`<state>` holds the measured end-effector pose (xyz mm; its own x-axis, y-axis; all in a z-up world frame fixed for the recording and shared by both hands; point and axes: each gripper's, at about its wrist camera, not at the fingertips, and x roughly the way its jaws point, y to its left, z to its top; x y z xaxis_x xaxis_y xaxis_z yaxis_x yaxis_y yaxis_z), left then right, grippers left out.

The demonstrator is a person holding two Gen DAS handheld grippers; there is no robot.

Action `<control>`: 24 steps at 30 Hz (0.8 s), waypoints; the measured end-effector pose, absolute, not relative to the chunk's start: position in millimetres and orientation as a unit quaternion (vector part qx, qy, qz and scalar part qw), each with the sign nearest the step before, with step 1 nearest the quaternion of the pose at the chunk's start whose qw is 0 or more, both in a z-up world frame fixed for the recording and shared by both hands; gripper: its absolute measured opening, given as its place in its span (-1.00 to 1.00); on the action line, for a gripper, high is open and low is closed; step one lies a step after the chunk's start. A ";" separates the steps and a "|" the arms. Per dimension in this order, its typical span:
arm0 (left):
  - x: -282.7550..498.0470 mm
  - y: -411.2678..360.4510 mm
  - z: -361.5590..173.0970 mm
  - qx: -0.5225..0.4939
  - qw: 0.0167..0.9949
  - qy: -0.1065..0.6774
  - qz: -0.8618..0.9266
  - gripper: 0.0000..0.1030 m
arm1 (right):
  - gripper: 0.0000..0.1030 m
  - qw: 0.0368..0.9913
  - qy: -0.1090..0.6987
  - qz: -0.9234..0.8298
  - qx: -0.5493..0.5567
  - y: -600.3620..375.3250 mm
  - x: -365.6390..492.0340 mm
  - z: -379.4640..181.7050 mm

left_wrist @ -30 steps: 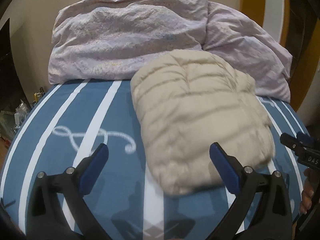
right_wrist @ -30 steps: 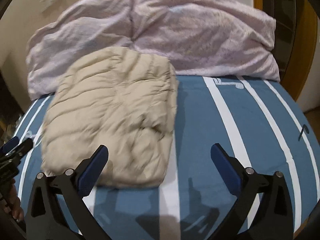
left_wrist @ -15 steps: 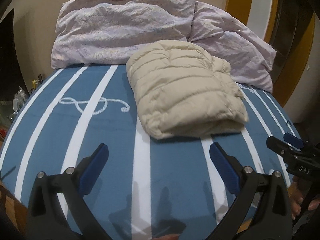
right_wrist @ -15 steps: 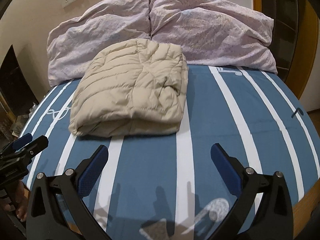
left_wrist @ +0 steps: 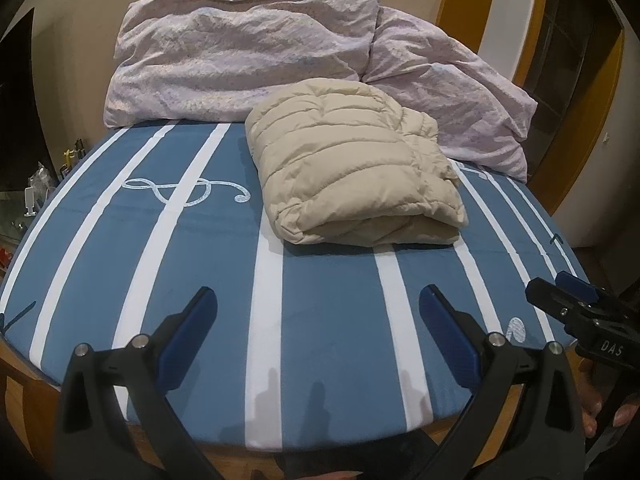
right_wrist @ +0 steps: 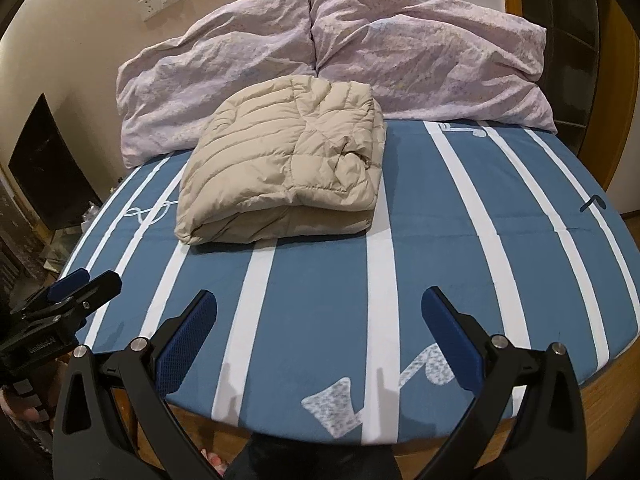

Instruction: Fold large clothes

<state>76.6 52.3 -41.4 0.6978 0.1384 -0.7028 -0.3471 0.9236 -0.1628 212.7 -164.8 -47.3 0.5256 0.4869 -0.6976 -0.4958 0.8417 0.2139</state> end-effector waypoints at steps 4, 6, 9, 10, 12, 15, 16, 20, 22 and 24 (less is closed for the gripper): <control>72.1 49.9 -36.5 -0.147 0.911 0.362 0.132 0.95 | 0.97 0.870 0.399 0.290 -0.002 -166.1 209.1 -43.8; 70.2 49.7 -34.4 -0.149 0.911 0.361 0.131 0.95 | 0.97 0.870 0.397 0.291 -0.004 -166.0 206.3 -40.4; 67.7 48.9 -31.8 -0.152 0.912 0.359 0.128 0.95 | 0.97 0.870 0.395 0.295 -0.004 -165.8 203.2 -36.8; 66.9 48.6 -31.1 -0.152 0.912 0.358 0.127 0.95 | 0.97 0.870 0.395 0.296 -0.004 -165.6 202.6 -35.6; 65.6 47.8 -29.8 -0.151 0.913 0.356 0.128 0.95 | 0.97 0.870 0.394 0.298 -0.004 -165.2 201.0 -33.9; 64.9 47.1 -28.2 -0.149 0.914 0.355 0.128 0.95 | 0.97 0.869 0.394 0.299 -0.005 -165.3 199.7 -32.3; 64.6 46.7 -27.5 -0.149 0.914 0.355 0.128 0.95 | 0.97 0.869 0.394 0.299 -0.005 -165.3 199.8 -32.3; 64.3 45.8 -25.3 -0.148 0.915 0.353 0.127 0.95 | 0.97 0.870 0.393 0.299 -0.006 -164.9 199.1 -31.2; 64.4 45.5 -24.7 -0.148 0.915 0.354 0.125 0.95 | 0.97 0.870 0.392 0.299 -0.006 -164.9 197.9 -29.2; 64.6 44.9 -24.5 -0.149 0.915 0.355 0.122 0.95 | 0.97 0.870 0.392 0.300 -0.006 -165.2 197.7 -28.5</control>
<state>64.6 44.9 -24.5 0.7186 0.1182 -0.6852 -0.3300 0.9254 -0.1864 197.7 -165.2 -28.5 0.5132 0.5170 -0.6851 -0.5257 0.8203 0.2253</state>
